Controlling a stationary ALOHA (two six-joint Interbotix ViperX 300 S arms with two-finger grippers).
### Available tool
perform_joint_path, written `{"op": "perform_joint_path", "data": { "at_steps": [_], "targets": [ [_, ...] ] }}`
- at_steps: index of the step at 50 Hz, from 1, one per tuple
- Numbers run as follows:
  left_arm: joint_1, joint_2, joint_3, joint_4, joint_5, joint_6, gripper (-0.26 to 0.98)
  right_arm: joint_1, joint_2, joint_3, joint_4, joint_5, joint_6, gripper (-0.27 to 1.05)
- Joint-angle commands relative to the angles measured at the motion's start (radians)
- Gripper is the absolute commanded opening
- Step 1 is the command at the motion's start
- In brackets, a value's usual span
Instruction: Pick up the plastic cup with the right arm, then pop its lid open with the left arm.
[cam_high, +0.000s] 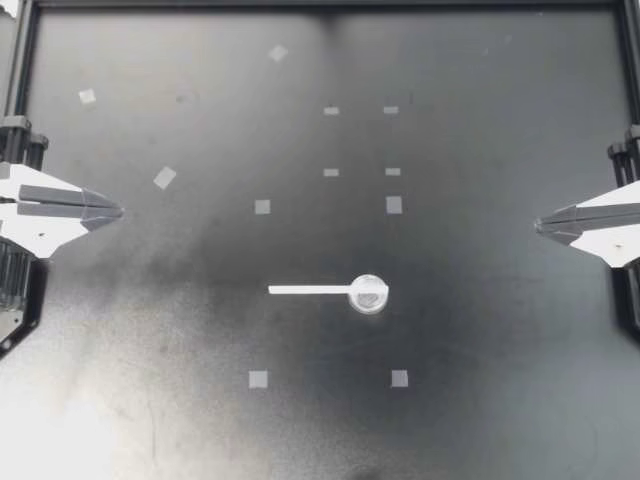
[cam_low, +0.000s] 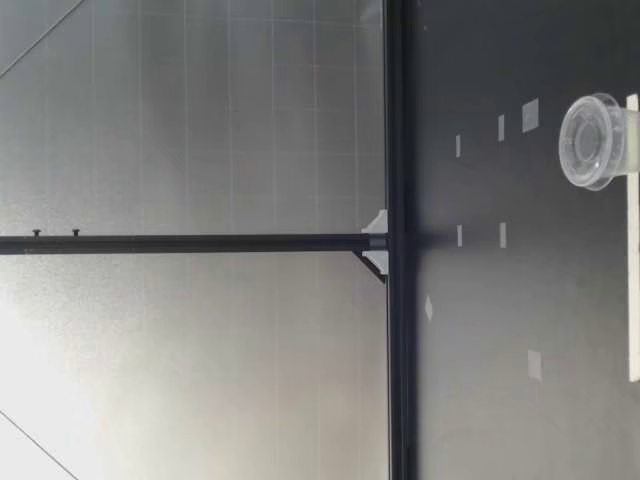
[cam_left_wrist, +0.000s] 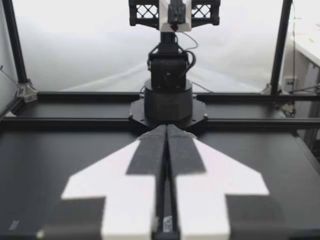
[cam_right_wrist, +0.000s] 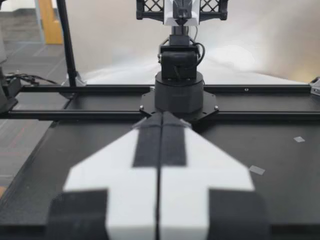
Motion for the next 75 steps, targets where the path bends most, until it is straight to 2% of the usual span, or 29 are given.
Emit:
{"op": "perform_joint_path", "data": {
  "at_steps": [1,6,13,19,26,34,46,55,68,75],
  "targets": [
    [-0.012,-0.005,0.031,0.0,-0.032,-0.002,0.01,-0.002,-0.002,0.009,0.0,-0.011,0.002,-0.1],
    [-0.012,-0.015,0.061,0.0,-0.083,-0.005,-0.12,-0.002,-0.032,0.04,-0.002,-0.023,0.006,-0.19],
    [-0.012,-0.008,0.058,-0.008,-0.087,-0.008,-0.12,-0.002,-0.094,0.061,0.0,-0.029,0.011,-0.19],
    [-0.012,0.044,0.028,-0.054,-0.075,-0.006,-0.12,-0.002,-0.091,0.071,-0.002,0.003,0.046,-0.19],
    [-0.012,0.19,-0.06,-0.06,-0.034,0.0,-0.12,-0.002,-0.005,0.061,-0.002,0.097,0.066,-0.19],
    [-0.012,0.391,-0.158,-0.058,-0.032,0.021,-0.12,-0.002,0.106,0.074,-0.002,0.118,0.064,-0.19],
    [-0.012,0.692,-0.296,-0.057,-0.052,0.095,-0.12,-0.002,0.181,0.135,0.0,0.043,0.118,-0.18],
    [-0.005,0.857,-0.376,-0.058,-0.057,0.098,-0.12,0.002,0.199,0.199,-0.005,-0.037,0.189,-0.17],
    [0.006,1.008,-0.443,-0.06,-0.058,0.091,-0.12,0.038,0.287,0.199,-0.009,-0.081,0.19,-0.04],
    [0.006,1.045,-0.46,-0.058,-0.054,0.086,-0.12,0.04,0.394,0.173,-0.009,-0.106,0.189,0.12]
  ]
}}
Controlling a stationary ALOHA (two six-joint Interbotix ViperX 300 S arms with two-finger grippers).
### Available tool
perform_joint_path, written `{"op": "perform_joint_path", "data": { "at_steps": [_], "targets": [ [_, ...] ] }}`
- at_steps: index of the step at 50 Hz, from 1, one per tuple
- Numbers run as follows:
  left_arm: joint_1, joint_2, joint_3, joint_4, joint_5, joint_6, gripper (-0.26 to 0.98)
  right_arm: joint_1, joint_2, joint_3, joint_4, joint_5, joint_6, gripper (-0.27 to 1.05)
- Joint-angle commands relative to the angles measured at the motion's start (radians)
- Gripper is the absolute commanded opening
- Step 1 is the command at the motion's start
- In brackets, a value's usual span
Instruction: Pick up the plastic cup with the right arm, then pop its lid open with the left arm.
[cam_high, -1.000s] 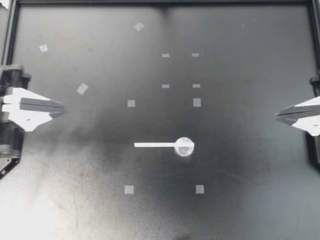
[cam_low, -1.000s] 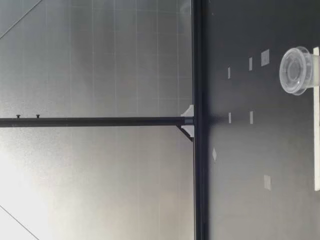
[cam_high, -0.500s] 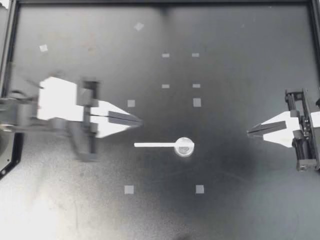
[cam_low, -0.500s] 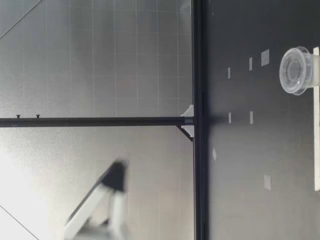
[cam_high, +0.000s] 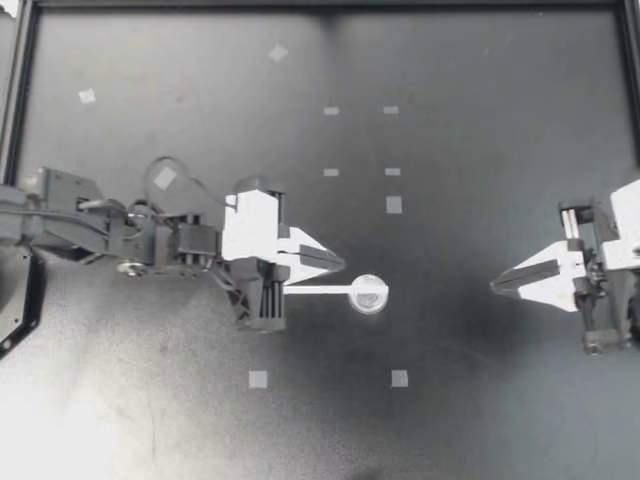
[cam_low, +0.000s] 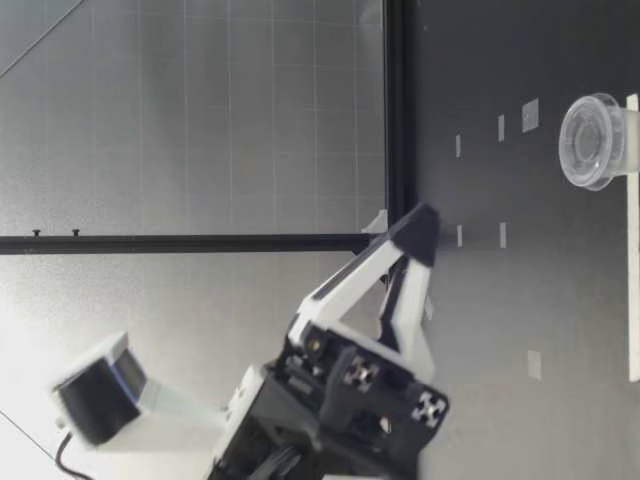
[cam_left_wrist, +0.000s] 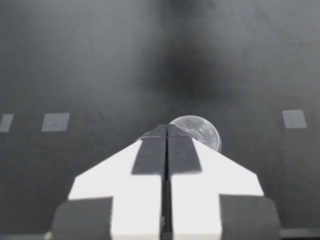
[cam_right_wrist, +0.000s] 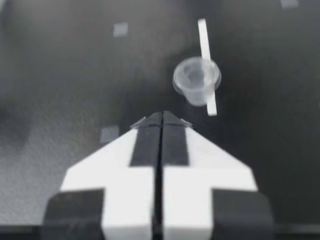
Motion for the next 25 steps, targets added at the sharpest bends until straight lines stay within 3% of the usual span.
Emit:
{"op": "perform_joint_path", "data": {
  "at_steps": [1,13,25],
  "targets": [
    [0.005,-0.002,-0.026,-0.002,-0.006,-0.002,-0.12,0.006,0.06,-0.038,-0.002,-0.029,-0.003,0.15],
    [0.003,0.021,-0.034,-0.002,-0.012,-0.026,-0.12,0.006,0.253,-0.094,-0.002,-0.138,-0.015,0.43],
    [-0.009,0.08,-0.072,-0.002,-0.009,-0.029,-0.12,-0.008,0.491,-0.193,0.002,-0.167,-0.025,0.54]
  ]
}}
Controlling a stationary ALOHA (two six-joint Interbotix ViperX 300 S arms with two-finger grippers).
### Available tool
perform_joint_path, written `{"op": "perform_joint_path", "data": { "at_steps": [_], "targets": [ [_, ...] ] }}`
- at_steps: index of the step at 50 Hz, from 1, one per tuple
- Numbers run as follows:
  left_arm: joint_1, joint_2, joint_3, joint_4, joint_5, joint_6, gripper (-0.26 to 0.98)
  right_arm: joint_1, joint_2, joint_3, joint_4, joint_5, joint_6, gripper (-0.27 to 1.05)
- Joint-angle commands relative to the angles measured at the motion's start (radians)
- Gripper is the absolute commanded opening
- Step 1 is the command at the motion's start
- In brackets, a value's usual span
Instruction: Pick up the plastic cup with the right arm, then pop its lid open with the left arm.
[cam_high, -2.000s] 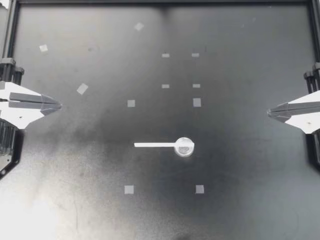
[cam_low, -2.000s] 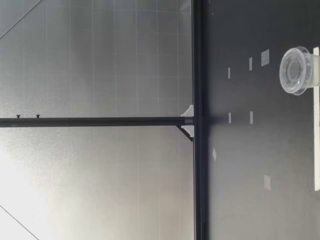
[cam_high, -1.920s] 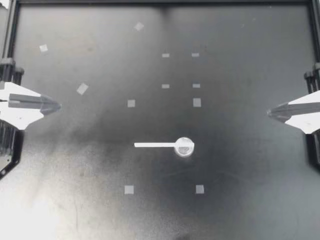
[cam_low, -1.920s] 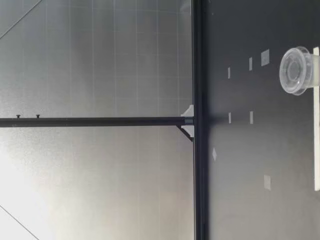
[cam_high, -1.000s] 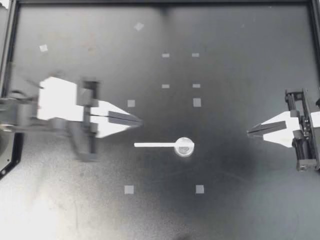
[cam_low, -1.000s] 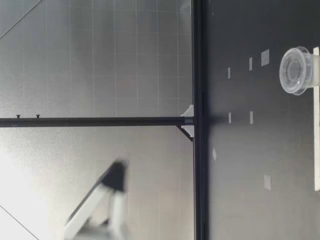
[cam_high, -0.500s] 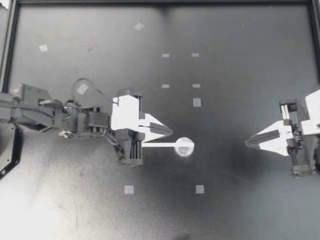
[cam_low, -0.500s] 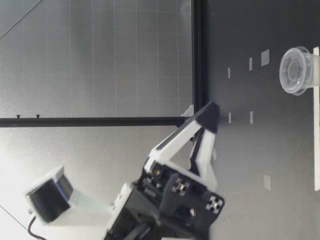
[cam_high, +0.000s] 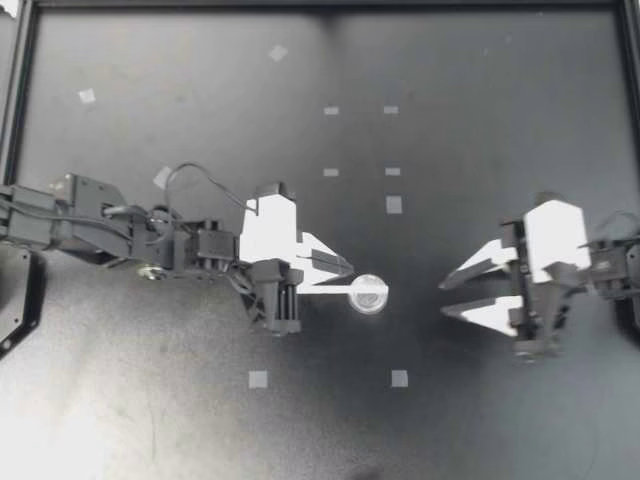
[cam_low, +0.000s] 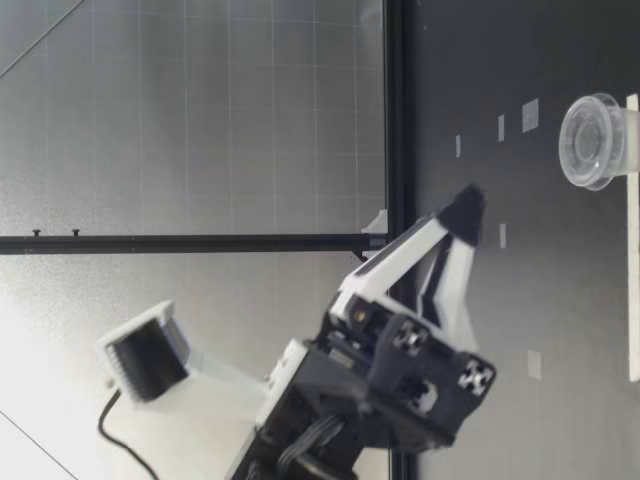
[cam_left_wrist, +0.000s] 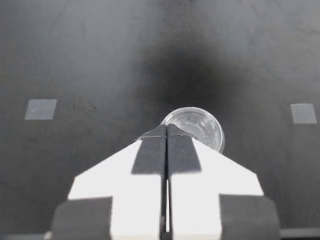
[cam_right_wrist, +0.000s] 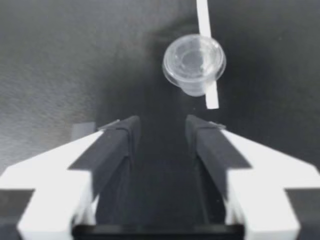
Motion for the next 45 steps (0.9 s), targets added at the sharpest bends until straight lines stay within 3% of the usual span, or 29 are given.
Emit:
{"op": "perform_joint_path", "data": {
  "at_steps": [1,14,45],
  "targets": [
    [-0.009,0.0,-0.031,0.0,-0.005,0.002,-0.12,-0.011,0.072,-0.054,0.002,-0.015,-0.002,0.54],
    [-0.018,0.032,-0.048,0.0,-0.003,0.002,-0.12,-0.018,0.213,-0.147,0.002,-0.015,-0.002,0.59],
    [-0.032,0.092,-0.077,0.002,0.026,0.0,-0.12,-0.029,0.302,-0.207,0.002,-0.014,0.0,0.61]
  ]
}}
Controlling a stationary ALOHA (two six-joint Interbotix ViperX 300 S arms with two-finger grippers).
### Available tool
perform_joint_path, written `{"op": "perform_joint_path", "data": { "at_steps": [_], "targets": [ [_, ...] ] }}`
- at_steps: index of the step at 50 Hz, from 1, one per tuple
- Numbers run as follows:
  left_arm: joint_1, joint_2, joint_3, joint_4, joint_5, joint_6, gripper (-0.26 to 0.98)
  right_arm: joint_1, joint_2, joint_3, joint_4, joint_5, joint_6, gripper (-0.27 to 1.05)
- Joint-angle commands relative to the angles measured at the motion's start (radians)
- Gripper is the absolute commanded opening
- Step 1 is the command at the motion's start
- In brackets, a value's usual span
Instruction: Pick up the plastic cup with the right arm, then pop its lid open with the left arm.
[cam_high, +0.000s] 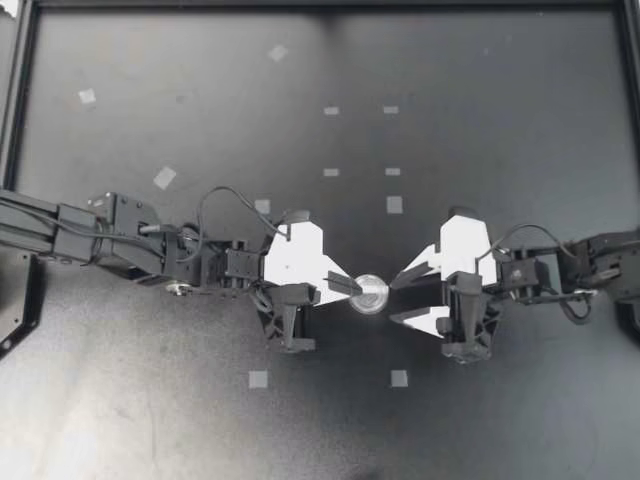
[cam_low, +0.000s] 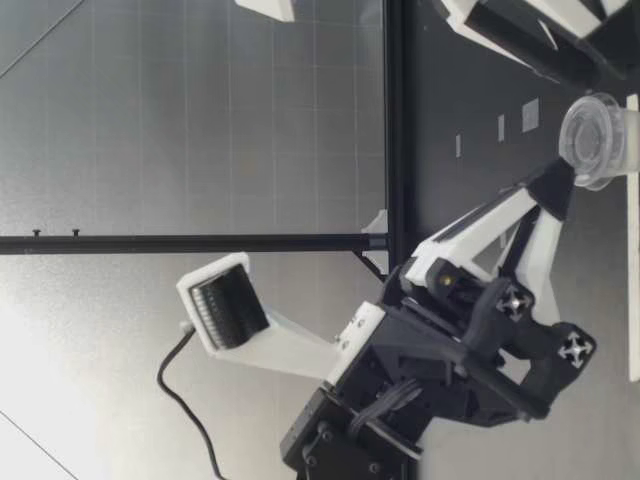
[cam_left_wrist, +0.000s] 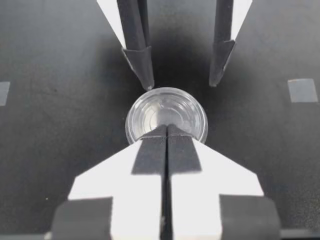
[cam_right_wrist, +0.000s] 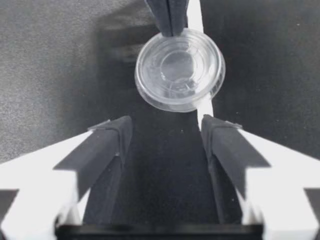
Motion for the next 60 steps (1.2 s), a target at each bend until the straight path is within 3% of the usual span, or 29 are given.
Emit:
{"op": "perform_joint_path", "data": {
  "at_steps": [1,10,60],
  "targets": [
    [-0.002,-0.015,-0.017,0.0,0.0,0.0,-0.12,-0.006,-0.002,-0.018,0.002,-0.011,0.0,0.62],
    [-0.002,-0.015,-0.012,0.002,-0.002,0.0,-0.12,-0.006,0.021,-0.035,0.0,-0.011,-0.002,0.67],
    [-0.002,0.014,-0.011,0.0,0.003,0.0,-0.12,-0.014,0.083,-0.1,0.0,0.002,-0.021,0.67]
  ]
}}
